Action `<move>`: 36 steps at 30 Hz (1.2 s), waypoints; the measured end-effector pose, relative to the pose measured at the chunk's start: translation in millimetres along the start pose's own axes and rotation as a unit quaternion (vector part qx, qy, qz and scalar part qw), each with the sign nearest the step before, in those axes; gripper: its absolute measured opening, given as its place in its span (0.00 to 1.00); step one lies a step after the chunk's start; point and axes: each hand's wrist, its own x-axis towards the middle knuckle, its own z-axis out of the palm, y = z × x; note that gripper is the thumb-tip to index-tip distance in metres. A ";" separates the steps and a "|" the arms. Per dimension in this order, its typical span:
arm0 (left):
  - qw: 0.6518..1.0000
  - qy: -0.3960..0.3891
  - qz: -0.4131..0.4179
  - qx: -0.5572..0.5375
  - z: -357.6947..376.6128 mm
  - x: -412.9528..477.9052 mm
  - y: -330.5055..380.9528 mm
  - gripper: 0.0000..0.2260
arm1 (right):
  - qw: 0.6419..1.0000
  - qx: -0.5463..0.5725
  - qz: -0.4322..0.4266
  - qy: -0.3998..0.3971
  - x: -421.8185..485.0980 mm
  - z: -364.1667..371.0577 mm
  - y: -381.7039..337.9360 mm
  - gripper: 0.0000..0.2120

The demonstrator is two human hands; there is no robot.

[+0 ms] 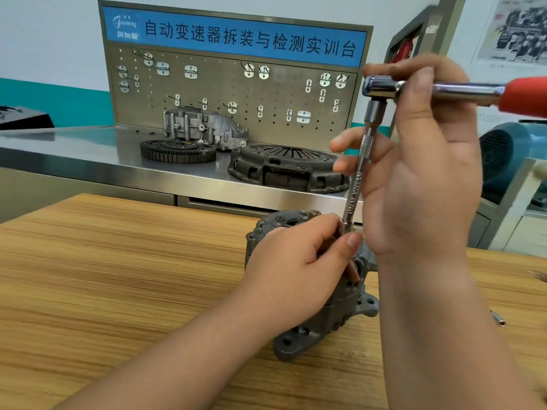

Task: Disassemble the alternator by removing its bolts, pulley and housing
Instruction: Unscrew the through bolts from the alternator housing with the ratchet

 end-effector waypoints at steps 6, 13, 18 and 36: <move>1.000 -0.002 0.010 0.008 -0.3 -0.7 -2.1 0.15 | 0.975 0.192 0.112 -0.026 4.4 -6.4 0.8 0.12; 1.000 -0.015 -0.022 0.004 0.6 1.7 -0.6 0.11 | 0.974 -0.186 -0.129 -0.001 6.2 -8.9 -0.9 0.06; 1.000 -0.008 -0.016 0.001 1.0 0.8 -0.9 0.13 | 0.986 -0.141 -0.082 0.026 2.3 -5.0 1.7 0.05; 0.999 -0.022 -0.026 -0.014 0.0 1.3 -0.8 0.11 | 0.966 -0.209 -0.151 -0.016 4.2 -5.3 0.4 0.05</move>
